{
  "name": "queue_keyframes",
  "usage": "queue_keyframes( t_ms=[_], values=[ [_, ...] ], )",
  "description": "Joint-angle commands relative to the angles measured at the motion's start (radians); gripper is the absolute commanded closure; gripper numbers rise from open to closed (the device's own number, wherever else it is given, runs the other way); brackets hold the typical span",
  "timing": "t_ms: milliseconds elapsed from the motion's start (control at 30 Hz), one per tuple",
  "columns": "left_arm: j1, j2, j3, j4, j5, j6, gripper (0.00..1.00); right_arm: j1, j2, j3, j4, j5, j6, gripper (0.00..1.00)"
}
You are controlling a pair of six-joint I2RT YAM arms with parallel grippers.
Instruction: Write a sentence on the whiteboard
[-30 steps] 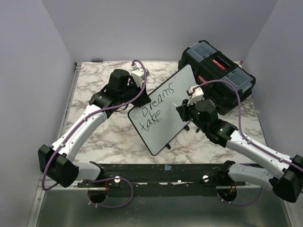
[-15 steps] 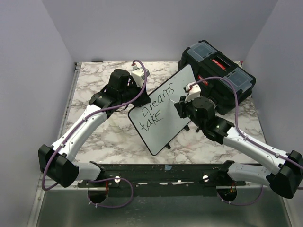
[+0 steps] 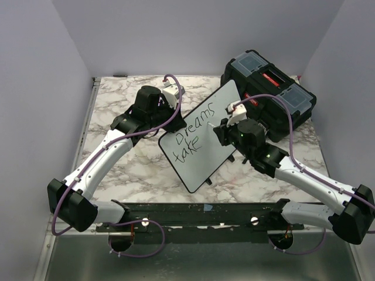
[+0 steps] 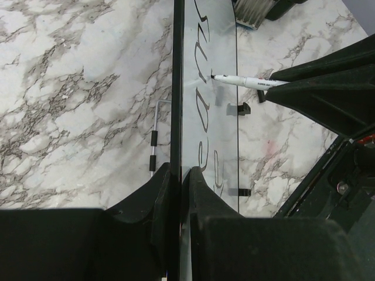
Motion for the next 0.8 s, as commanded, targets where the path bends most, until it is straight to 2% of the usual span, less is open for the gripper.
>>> queue_keyframes(
  t_ms=[0, 767],
  values=[
    [-0.033, 0.045, -0.043, -0.175, -0.036, 0.071, 1.0, -0.001, 0.002, 0.009, 0.017, -0.1, 0.008, 0.99],
    [-0.037, 0.046, -0.044, -0.176, -0.044, 0.071, 1.0, -0.001, -0.043, -0.084, -0.128, -0.085, 0.087, 0.99]
  ],
)
